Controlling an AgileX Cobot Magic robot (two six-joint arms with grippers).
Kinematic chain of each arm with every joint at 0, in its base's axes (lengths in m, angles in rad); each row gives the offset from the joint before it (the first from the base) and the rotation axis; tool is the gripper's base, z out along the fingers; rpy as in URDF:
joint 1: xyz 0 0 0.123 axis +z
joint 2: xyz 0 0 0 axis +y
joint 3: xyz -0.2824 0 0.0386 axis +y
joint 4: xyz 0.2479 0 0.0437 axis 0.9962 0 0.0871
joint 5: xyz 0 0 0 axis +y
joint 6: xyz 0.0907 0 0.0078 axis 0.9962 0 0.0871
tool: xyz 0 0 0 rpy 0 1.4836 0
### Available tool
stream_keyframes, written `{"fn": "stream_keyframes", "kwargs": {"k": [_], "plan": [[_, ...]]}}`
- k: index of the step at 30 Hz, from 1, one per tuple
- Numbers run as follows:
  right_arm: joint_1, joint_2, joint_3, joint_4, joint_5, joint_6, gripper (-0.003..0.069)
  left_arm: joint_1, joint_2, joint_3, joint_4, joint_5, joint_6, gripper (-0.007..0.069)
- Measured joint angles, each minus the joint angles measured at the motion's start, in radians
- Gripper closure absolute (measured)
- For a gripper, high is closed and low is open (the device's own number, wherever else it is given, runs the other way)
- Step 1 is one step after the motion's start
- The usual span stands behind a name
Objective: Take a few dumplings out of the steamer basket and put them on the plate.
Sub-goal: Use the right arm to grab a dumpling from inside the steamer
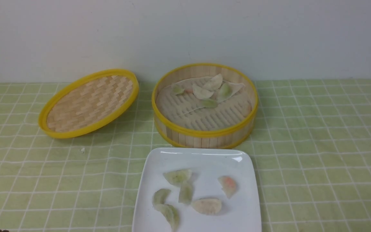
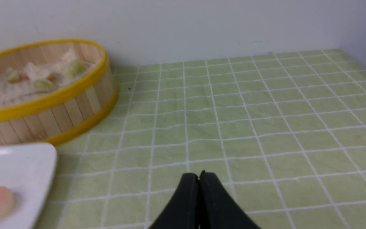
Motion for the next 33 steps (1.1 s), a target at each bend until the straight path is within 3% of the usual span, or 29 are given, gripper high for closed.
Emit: {"fn": "stream_keyframes", "kwargs": {"k": [7,15,21,22,27,33], "plan": [[0.0,0.0,0.001,0.492,-0.257,0.134,0.0673,0.0,0.0,0.0,0.0,0.0,0.0,0.0631],[-0.001,0.0,-0.013,0.662,-0.37,0.109,0.0673,0.0,0.0,0.0,0.0,0.0,0.0,0.0631],[-0.001,0.157,-0.338,0.54,-0.071,-0.062,0.0672,0.0,0.0,0.0,0.0,0.0,0.0,0.0631],[-0.001,0.312,-0.503,0.481,0.103,-0.12,0.0672,0.0,0.0,0.0,0.0,0.0,0.0,0.0631],[-0.001,0.746,-0.86,0.404,0.511,-0.276,0.0672,0.0,0.0,0.0,0.0,0.0,0.0,0.0631],[0.033,1.179,-1.189,0.38,0.743,-0.393,0.0672,0.0,0.0,0.0,0.0,0.0,0.0,0.0631]]}}
